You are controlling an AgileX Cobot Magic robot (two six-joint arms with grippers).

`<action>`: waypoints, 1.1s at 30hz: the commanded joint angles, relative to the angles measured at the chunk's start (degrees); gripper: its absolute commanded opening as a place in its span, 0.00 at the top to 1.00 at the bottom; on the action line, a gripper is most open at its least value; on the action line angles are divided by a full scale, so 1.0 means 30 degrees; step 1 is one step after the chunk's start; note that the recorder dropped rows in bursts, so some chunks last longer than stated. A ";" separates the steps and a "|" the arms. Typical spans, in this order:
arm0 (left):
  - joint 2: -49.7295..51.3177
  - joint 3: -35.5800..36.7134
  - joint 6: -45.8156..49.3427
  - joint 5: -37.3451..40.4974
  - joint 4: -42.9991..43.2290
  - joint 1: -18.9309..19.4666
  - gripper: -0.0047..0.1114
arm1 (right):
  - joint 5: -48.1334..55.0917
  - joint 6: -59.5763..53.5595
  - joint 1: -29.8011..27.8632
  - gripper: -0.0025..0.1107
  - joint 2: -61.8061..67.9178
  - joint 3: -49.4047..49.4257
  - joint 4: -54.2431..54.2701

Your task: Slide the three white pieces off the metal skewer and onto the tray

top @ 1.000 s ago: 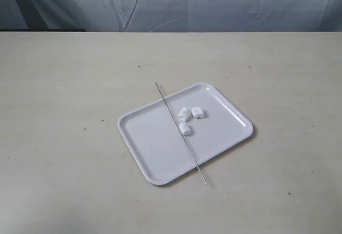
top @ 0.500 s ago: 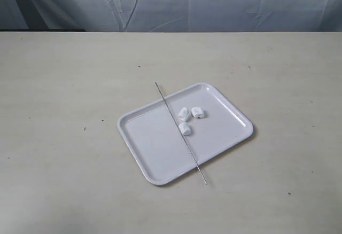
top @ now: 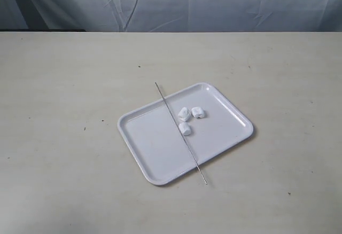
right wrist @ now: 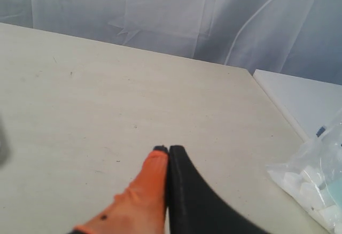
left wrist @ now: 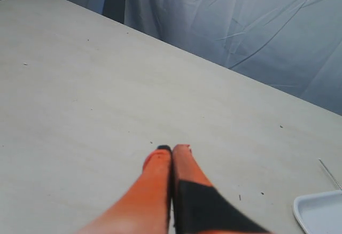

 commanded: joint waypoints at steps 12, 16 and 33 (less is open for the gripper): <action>-0.0092 0.0095 0.0032 -0.0181 0.0011 0.0064 0.96 | -0.0147 0.0034 0.2058 0.98 -0.0094 0.0046 0.0231; -0.0092 0.0095 0.0032 -0.0181 0.0011 0.0064 0.96 | -0.0063 0.2273 0.2058 0.98 -0.0094 0.0046 0.0406; -0.0092 0.0095 0.0032 -0.0181 0.0100 0.0064 0.96 | -0.0025 0.5544 0.2058 0.98 -0.0094 0.0046 0.0406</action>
